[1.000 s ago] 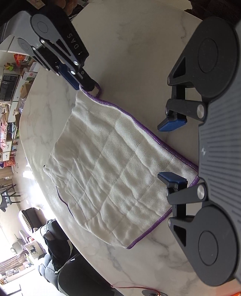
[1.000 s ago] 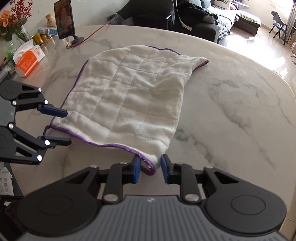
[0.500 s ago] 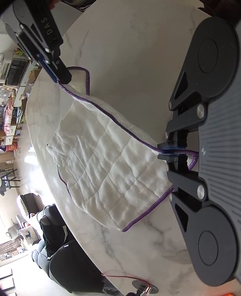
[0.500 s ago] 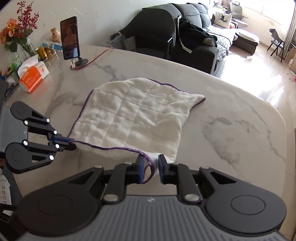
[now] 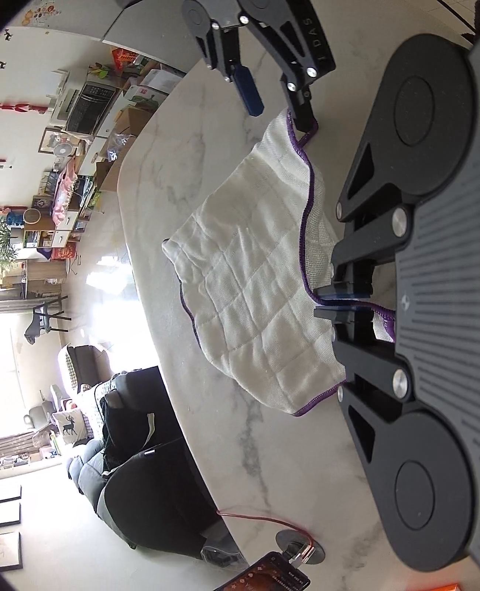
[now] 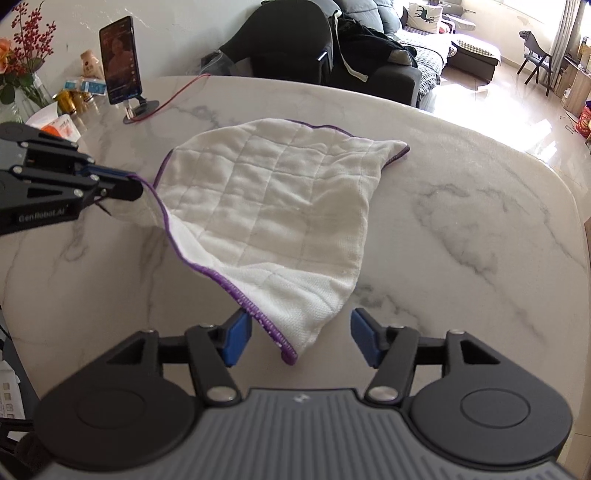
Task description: Fold towel
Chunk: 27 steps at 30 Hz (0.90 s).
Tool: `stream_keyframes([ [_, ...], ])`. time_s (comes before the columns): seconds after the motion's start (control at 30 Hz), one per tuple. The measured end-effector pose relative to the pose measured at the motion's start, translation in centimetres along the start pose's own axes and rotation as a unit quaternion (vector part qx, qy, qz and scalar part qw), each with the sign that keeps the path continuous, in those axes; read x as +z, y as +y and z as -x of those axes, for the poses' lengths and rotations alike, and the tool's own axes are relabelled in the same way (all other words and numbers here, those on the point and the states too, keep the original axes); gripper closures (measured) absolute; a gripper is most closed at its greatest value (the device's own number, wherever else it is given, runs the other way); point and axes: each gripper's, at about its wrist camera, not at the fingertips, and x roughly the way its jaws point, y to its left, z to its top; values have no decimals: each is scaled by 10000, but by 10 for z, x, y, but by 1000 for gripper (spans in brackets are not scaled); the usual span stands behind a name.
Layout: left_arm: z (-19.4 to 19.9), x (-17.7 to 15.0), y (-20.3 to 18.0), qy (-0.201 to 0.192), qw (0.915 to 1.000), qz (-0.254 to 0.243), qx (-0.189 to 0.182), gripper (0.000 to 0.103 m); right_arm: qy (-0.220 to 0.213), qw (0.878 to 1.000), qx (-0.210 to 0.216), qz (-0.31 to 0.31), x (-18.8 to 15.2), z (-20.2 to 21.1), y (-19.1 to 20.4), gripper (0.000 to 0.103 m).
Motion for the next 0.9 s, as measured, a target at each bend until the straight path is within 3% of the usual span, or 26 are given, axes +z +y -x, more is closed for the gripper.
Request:
stream_keyframes([
  [0.2, 10, 7, 11, -188, 9995, 229, 63, 100, -92, 9998, -32, -188, -10, -10, 2, 43],
  [0.27, 14, 6, 16, -227, 9993, 268, 126, 100, -142, 9997, -80, -204, -10, -13, 2, 50],
  [0.43, 22, 1, 30, -228, 9987, 366, 256, 100, -178, 9997, -194, -16, -2, -16, -1, 88],
  [0.5, 23, -2, 34, -195, 9986, 382, 310, 100, -236, 9993, -283, 70, 3, -12, -2, 94],
  [0.9, 46, -16, 36, -178, 9998, 42, 60, 100, -708, 9920, -618, 839, 35, 52, 2, 99],
])
